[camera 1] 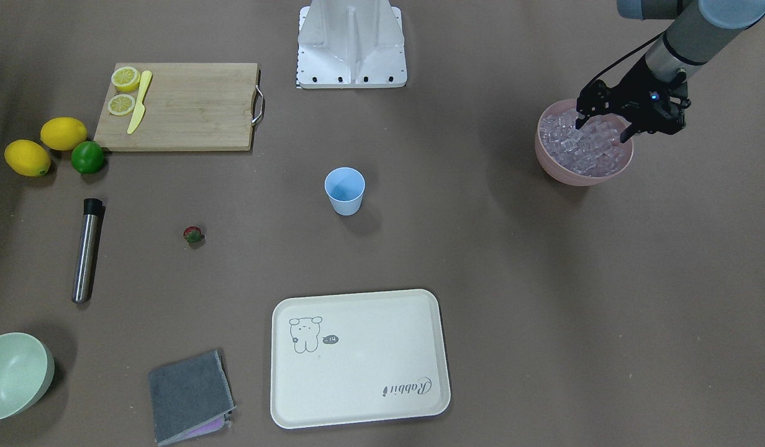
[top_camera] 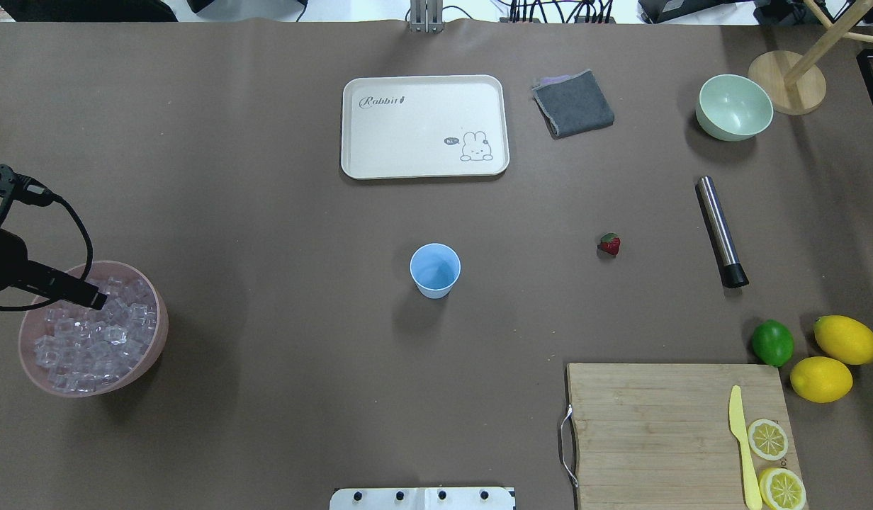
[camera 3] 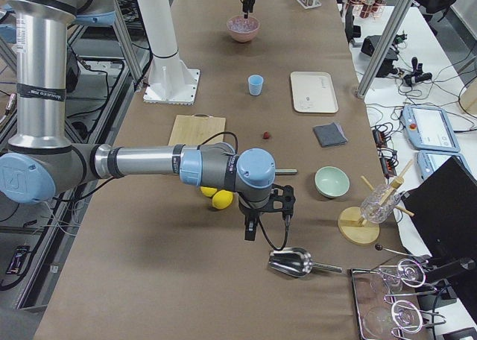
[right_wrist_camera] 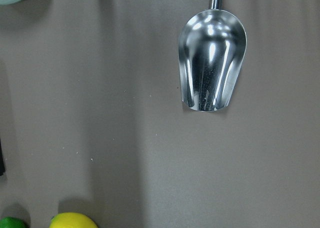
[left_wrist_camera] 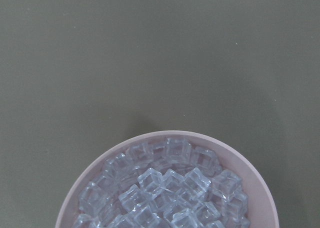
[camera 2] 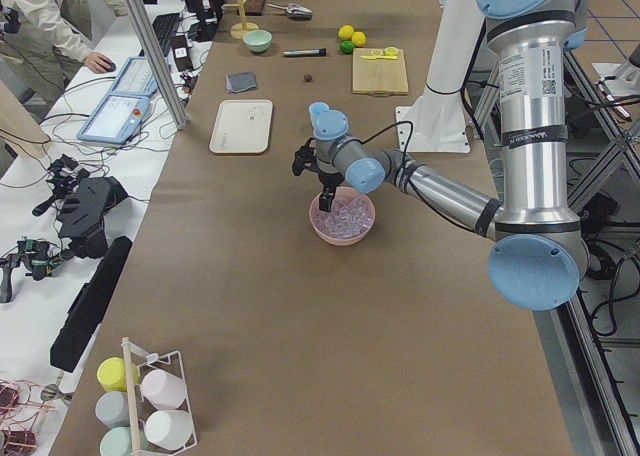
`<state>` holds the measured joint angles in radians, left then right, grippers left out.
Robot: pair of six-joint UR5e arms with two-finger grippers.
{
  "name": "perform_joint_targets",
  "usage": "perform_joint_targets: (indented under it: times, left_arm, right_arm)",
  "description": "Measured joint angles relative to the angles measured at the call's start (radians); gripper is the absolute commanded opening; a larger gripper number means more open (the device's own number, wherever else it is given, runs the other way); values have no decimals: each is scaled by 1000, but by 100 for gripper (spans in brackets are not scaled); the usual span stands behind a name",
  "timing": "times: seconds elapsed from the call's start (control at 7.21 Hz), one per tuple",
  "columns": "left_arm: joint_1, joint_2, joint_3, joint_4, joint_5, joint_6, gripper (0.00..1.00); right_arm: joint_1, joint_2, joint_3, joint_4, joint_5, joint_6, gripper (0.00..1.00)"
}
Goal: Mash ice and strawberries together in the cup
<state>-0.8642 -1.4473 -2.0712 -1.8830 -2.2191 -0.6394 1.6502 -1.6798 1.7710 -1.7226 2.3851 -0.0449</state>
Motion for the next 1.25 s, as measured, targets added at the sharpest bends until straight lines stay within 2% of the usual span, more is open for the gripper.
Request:
perform_joint_targets:
  times: [0.42,0.83,1.25]
  left_arm:
    - [50,-2,28,-26,22,-1,89]
    - [91,-5,88,-104,60,-12,89]
    - [122,-3,103,-121,64,-31,78]
  right_arm:
    - [-5,0,-1,0,-1,0,100]
    - [-7,0,-1,0,-2,0,100]
    - [-10,0,-2,0,-3,0,100]
